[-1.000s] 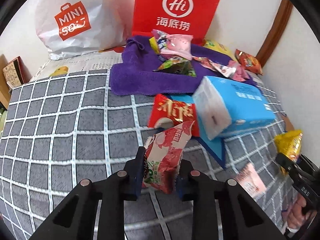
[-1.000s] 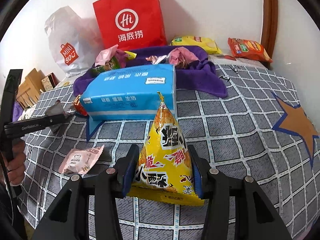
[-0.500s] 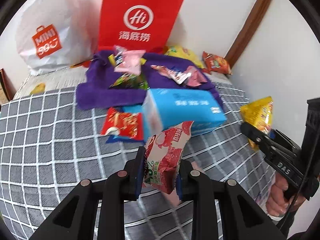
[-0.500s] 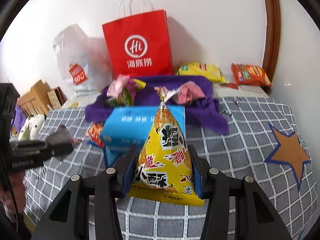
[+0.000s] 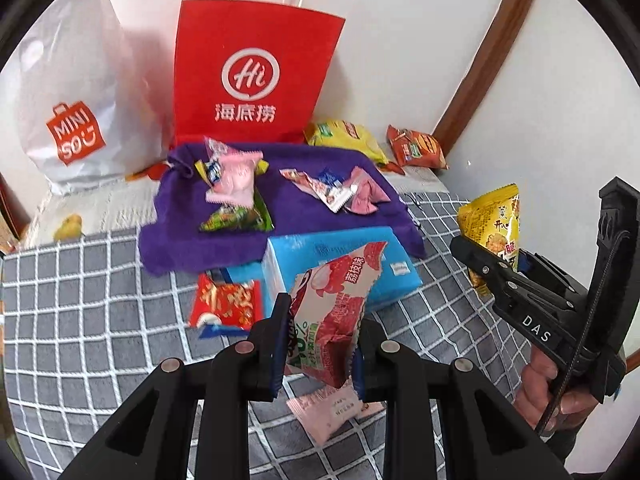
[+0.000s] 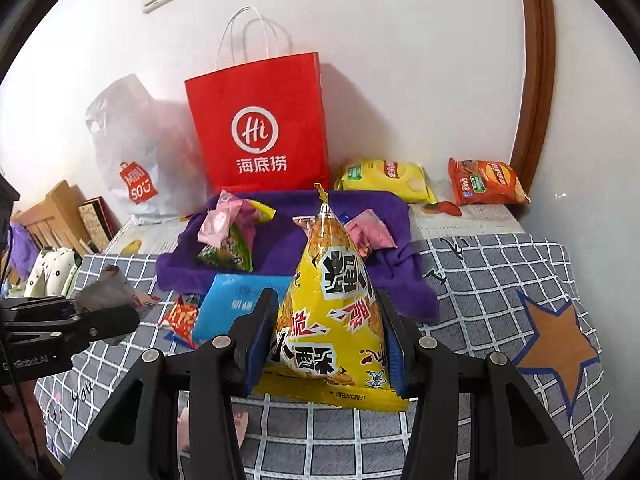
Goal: Organize snacks
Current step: 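Carry the yellow bag and strawberry bag with both tools over the purple towel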
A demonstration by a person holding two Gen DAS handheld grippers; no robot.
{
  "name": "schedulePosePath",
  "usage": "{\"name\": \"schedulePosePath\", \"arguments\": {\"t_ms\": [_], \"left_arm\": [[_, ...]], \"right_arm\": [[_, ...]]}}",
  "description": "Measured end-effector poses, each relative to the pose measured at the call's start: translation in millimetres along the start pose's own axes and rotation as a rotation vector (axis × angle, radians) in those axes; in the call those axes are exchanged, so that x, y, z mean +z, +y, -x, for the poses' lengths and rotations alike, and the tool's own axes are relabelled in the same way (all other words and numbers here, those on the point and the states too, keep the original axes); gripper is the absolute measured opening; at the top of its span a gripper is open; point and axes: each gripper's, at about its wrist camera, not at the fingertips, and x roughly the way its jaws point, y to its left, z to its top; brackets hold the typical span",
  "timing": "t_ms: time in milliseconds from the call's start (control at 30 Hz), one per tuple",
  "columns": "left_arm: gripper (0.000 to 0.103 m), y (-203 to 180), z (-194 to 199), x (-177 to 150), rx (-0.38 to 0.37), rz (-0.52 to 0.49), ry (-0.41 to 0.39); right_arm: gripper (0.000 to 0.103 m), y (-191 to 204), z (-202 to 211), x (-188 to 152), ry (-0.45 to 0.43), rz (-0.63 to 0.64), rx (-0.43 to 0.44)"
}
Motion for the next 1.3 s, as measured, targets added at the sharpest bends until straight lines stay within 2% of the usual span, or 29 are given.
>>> {"name": "schedulePosePath", "arguments": {"t_ms": [1000,1300], "left_arm": [[0.024,12.9,-15.3,61.4,0.018,0.008,-0.037],[0.024,33.4,-14.0,81.3,0.049,0.026,-0.05]], "right_arm": [[0.048,6.8,-34.5,61.1,-0.014,0.033,0.022],[0.048,10.3,-43.7,83.6,-0.022,0.047,0.032]]}}
